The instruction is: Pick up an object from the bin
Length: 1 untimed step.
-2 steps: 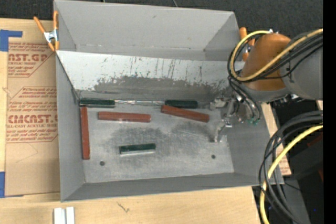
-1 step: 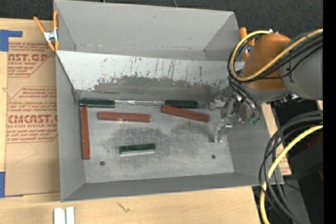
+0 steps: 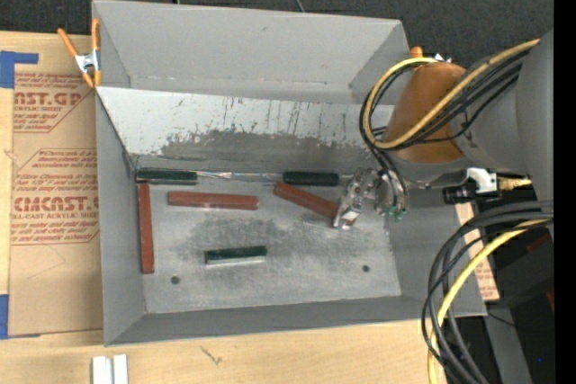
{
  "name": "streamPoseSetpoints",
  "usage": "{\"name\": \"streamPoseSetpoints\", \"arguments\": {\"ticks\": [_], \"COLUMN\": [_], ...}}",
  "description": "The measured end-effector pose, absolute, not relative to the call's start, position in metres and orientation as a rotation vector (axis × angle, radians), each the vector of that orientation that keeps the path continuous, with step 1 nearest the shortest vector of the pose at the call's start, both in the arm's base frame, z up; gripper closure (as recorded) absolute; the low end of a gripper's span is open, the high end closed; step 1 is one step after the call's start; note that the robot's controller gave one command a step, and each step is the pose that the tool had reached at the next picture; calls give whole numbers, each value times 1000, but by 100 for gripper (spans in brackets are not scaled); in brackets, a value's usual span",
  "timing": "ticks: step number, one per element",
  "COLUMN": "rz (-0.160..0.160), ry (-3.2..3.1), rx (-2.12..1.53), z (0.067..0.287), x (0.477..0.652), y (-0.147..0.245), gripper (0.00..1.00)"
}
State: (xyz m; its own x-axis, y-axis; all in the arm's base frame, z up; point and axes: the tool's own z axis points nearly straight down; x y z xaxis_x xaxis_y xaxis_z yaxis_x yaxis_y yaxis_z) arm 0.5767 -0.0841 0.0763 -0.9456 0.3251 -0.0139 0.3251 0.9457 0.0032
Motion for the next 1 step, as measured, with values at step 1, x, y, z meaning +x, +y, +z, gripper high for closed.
{"name": "streamPoseSetpoints", "arguments": {"ticks": [1], "rz": [1], "ry": [3085], "rx": [515], "z": [76], "x": [577], "y": [-84], "gripper": [100]}}
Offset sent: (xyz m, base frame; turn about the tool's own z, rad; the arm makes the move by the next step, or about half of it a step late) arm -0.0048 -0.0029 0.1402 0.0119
